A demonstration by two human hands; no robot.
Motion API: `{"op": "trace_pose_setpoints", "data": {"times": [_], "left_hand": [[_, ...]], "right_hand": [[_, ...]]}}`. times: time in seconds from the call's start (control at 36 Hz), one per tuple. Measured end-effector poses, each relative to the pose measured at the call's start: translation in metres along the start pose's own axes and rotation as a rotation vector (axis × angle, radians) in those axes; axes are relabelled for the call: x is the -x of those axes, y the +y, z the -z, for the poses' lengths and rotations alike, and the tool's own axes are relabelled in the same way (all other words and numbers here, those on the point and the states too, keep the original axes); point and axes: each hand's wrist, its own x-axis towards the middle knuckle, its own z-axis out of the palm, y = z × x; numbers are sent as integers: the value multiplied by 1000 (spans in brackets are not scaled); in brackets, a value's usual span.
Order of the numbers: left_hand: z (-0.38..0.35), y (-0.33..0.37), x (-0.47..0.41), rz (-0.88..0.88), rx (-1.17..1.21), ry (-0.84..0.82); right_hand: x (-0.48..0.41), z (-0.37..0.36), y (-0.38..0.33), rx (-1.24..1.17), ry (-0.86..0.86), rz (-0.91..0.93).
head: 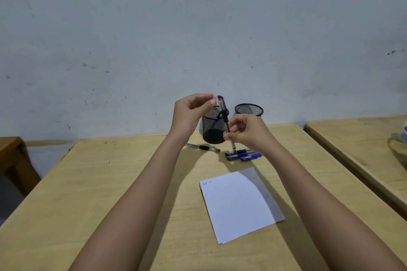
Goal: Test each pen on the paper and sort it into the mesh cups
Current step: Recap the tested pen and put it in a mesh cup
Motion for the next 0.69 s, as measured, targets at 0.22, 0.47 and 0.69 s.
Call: {"op": "trace_pose_setpoints", "data": {"times": [0.22,0.47,0.69], "left_hand": [[16,-54,-36,102,-323,-35],[9,-98,-59,157,-369,-112],[4,-112,-66,150,-272,-88]], "right_hand": [[-37,8,16,-304,360,57],[-86,-5,28,-379,426,85],[-109,-17,40,-63,232,80]]}}
